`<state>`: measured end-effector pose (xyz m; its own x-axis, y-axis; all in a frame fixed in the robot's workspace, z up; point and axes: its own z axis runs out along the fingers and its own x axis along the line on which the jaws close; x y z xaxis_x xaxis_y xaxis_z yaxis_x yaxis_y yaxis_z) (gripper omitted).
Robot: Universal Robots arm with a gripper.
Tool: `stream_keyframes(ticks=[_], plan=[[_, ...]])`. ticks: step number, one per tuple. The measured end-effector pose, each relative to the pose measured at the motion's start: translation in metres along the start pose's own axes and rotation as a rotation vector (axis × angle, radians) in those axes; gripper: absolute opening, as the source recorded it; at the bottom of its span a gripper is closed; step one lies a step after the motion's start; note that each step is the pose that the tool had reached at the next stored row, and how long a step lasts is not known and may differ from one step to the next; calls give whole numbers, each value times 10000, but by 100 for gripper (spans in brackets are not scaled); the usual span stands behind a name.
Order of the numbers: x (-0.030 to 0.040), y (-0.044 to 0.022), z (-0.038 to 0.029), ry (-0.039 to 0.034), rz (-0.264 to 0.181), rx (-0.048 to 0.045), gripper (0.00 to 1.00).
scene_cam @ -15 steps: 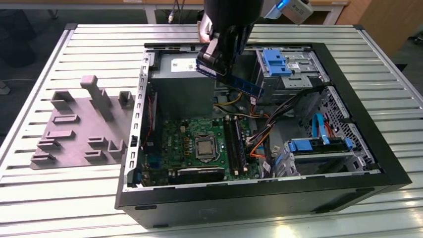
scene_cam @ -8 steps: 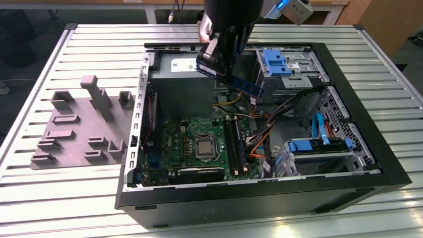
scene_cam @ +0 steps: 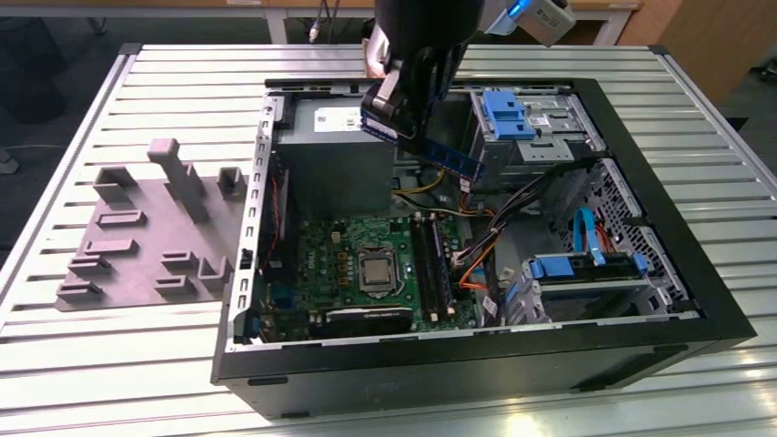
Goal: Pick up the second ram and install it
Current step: 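Insert the second ram into the second slot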
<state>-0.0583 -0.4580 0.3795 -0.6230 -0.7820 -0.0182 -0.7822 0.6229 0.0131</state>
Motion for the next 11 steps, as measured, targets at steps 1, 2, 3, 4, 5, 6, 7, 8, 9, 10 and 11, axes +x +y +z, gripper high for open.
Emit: stream_keyframes(ticks=[1,2,3,4,5,6,7,8,9,10,11], plan=[[0,0,0,-1,12,0,15],[0,0,0,-1,23,0,15],[0,0,0,-1,35,0,15],[0,0,0,-1,48,1,15],[0,0,0,-1,62,1,15],[0,0,0,-1,75,1,15],[0,0,0,-1,87,1,15],[0,0,0,-1,100,1,15],[0,0,0,-2,112,2,15],[0,0,0,-2,125,2,15],[0,0,0,-2,138,2,15]])
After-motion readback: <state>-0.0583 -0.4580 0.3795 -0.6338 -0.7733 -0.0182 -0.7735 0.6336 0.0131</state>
